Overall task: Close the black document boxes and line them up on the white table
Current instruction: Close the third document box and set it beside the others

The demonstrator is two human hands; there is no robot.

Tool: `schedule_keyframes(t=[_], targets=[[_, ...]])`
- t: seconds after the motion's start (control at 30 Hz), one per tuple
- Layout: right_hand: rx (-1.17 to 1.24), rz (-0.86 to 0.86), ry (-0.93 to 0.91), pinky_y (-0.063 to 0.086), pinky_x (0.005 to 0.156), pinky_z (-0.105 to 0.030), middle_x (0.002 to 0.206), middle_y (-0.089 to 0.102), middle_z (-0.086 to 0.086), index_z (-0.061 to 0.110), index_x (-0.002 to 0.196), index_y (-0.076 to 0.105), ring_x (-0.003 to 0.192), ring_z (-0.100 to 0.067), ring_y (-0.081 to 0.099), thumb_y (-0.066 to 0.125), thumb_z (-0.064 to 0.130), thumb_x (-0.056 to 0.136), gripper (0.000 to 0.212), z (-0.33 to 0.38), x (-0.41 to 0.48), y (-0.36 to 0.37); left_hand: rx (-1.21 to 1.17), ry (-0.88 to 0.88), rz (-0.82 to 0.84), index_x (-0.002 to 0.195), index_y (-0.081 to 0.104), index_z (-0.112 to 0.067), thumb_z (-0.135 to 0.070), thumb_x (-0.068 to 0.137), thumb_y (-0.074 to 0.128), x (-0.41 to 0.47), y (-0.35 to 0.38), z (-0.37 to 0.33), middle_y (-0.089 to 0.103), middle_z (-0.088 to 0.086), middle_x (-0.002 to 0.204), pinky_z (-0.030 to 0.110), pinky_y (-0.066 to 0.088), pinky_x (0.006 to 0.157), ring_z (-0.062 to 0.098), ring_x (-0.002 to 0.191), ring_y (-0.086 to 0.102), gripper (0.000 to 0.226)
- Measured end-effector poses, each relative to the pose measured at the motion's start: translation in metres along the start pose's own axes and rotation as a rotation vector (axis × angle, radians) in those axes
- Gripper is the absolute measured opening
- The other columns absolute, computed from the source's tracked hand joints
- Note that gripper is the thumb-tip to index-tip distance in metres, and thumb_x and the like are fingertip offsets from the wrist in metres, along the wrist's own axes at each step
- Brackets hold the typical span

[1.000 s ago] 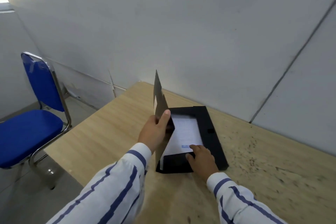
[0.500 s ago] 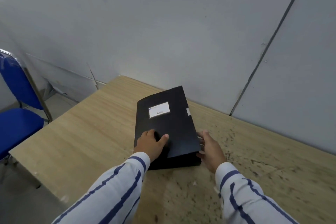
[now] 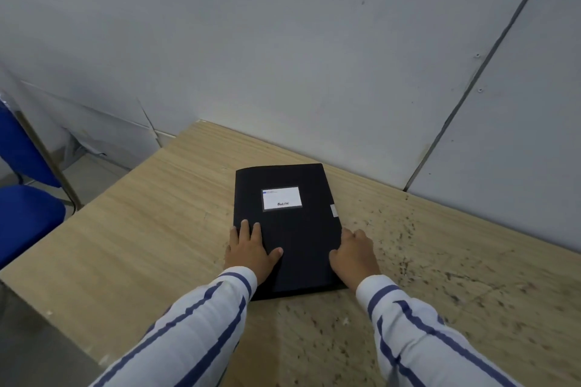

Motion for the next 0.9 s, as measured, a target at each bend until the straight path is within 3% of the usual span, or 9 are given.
schedule_keyframes(t=[0.1, 0.2, 0.37, 0.53, 0.6, 0.73, 0.9], targets=[[-0.004, 0.028, -0.073, 0.039, 0.107, -0.040, 0.145, 0.031, -0.011, 0.009, 0.137, 0.039, 0.127, -0.029, 0.037, 0.047, 0.017, 0.089, 0.049, 0.011, 0.007, 0.010, 0.018, 0.016, -0.022, 0.151, 0.013, -0.020, -0.063, 0.086, 0.042, -0.001, 0.006, 0.002, 0.007, 0.007, 0.161, 0.047, 0.017, 0.118, 0.033, 0.147, 0.001, 0.084], [-0.005, 0.086, -0.125, 0.021, 0.120, -0.040, 0.160, 0.008, -0.005, 0.009, 0.148, 0.021, 0.145, -0.026, 0.014, 0.043, 0.019, 0.092, 0.061, 0.024, 0.018, 0.018, 0.017, 0.036, -0.033, 0.151, 0.011, -0.020, -0.065, 0.086, 0.039, -0.001, 0.009, 0.006, 0.005, 0.007, 0.161, 0.047, 0.015, 0.118, 0.033, 0.148, -0.002, 0.084], [-0.120, 0.116, -0.112, 0.010, 0.122, -0.040, 0.161, -0.008, -0.005, 0.007, 0.150, 0.004, 0.148, -0.026, -0.003, 0.036, 0.038, 0.098, 0.069, 0.026, 0.031, 0.026, 0.017, 0.090, -0.056, 0.151, 0.010, -0.020, -0.067, 0.086, 0.035, -0.001, 0.011, 0.012, 0.003, 0.007, 0.162, 0.043, 0.011, 0.119, 0.029, 0.148, -0.005, 0.085], [-0.090, 0.075, -0.101, 0.008, 0.120, -0.037, 0.162, -0.008, -0.005, 0.009, 0.151, 0.003, 0.149, -0.024, -0.004, 0.033, 0.042, 0.099, 0.069, 0.020, 0.024, 0.030, -0.131, 0.109, -0.099, 0.151, 0.013, -0.016, -0.059, 0.090, 0.041, -0.004, 0.010, 0.021, 0.002, 0.006, 0.162, 0.038, 0.011, 0.119, 0.024, 0.149, -0.003, 0.080], [-0.028, 0.033, -0.054, 0.013, 0.120, -0.038, 0.161, -0.003, -0.009, 0.007, 0.150, 0.003, 0.149, -0.026, 0.002, 0.034, 0.041, 0.099, 0.069, 0.016, 0.017, 0.031, -0.270, 0.065, -0.120, 0.151, 0.015, -0.014, -0.054, 0.088, 0.050, -0.008, 0.007, 0.025, 0.005, 0.007, 0.161, 0.039, 0.019, 0.118, 0.025, 0.148, 0.007, 0.082], [0.145, -0.023, 0.077, 0.027, 0.117, -0.040, 0.158, 0.017, -0.016, 0.006, 0.150, 0.005, 0.143, -0.031, 0.024, 0.041, 0.039, 0.097, 0.072, 0.006, 0.000, 0.033, -0.613, -0.083, -0.138, 0.140, 0.029, -0.008, -0.044, 0.077, 0.071, -0.012, 0.005, 0.034, 0.041, 0.013, 0.141, 0.047, 0.045, 0.101, 0.032, 0.125, 0.047, 0.083], [0.240, -0.044, 0.180, 0.036, 0.111, -0.044, 0.150, 0.034, -0.016, 0.005, 0.148, 0.017, 0.135, -0.032, 0.037, 0.045, 0.038, 0.095, 0.068, 0.000, -0.011, 0.032, -0.630, -0.111, -0.105, 0.132, 0.039, -0.010, -0.043, 0.076, 0.072, -0.012, 0.004, 0.037, 0.054, 0.012, 0.128, 0.047, 0.049, 0.093, 0.033, 0.113, 0.055, 0.073]])
Point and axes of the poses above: each hand's wrist, its own x-axis towards the middle knuckle, its own y-axis out of the palm, z = x × y, the point moved 4 cm from there along x, towards the middle knuckle
